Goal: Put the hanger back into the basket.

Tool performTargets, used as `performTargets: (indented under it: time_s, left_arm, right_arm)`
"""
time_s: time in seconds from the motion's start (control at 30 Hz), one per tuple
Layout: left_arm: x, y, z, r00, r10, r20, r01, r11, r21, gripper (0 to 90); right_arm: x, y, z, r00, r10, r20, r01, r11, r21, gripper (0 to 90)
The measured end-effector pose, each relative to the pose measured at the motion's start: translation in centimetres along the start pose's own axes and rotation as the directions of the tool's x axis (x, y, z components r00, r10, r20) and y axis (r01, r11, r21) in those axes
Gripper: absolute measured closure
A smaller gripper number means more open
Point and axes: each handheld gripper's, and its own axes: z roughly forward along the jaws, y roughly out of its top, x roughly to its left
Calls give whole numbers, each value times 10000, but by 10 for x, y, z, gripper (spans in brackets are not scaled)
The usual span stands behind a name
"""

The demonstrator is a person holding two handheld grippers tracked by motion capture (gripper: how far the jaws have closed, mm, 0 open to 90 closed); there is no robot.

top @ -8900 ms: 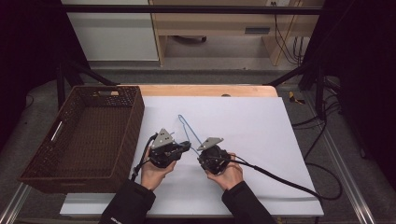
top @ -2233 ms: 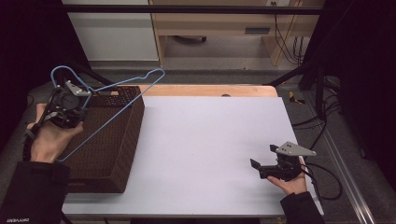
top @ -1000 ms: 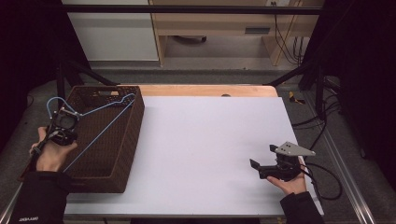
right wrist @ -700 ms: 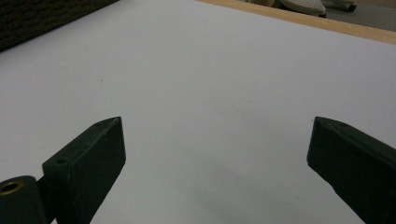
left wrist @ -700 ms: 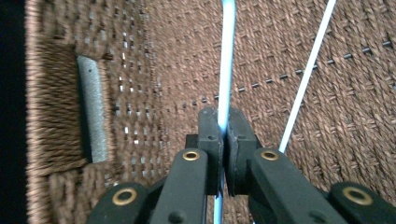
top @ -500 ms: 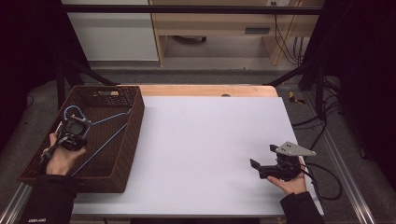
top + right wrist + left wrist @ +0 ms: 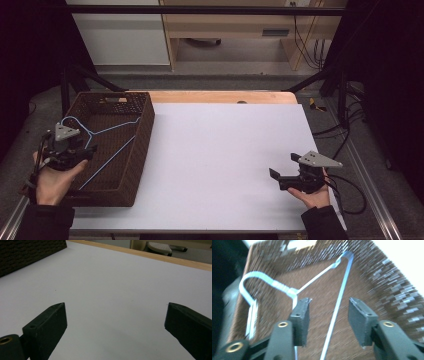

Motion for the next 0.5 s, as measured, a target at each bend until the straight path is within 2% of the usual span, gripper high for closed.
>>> performTargets:
  time_s: [0.1,0.17,0.27,0.3,0.33,0.4,0.43,0.47,0.5]
  left_arm:
    - [-13,1,-9,9973,12,731,49,9966,-827,420]
    - [-24,2,-15,9922,236,1220,-70,9908,-1349,394]
    - [-38,3,-18,9824,323,1839,44,9806,-1957,330]
    - [-43,3,-18,9776,456,2053,-3,9766,-2151,314]
    - [-49,3,-19,9709,467,2350,109,9712,-2378,304]
    - [-58,3,-18,9559,548,2887,222,9662,-2568,282]
    - [-64,2,-16,9438,597,3252,302,9639,-2646,268]
    - [-70,1,-15,9379,733,3390,237,9616,-2735,257]
    - [-74,0,-14,9362,803,3423,212,9590,-2827,252]
  right_arm:
    - [1,1,-1,10000,-15,-37,15,10000,-85,47]
    - [1,1,-1,10000,-9,-73,8,9999,-154,46]
    - [1,2,-3,10000,-21,-52,20,9997,-257,45]
    - [1,2,-3,10000,6,-70,-8,9995,-305,44]
    - [1,2,-3,10000,-15,-65,13,9994,-336,44]
    - [1,3,-4,10000,-40,-81,37,9993,-376,43]
    - [1,3,-5,10000,0,-89,-4,9992,-391,42]
    - [1,3,-5,9999,-61,-91,57,9991,-415,41]
    - [1,3,-5,10000,-18,-91,14,9990,-456,40]
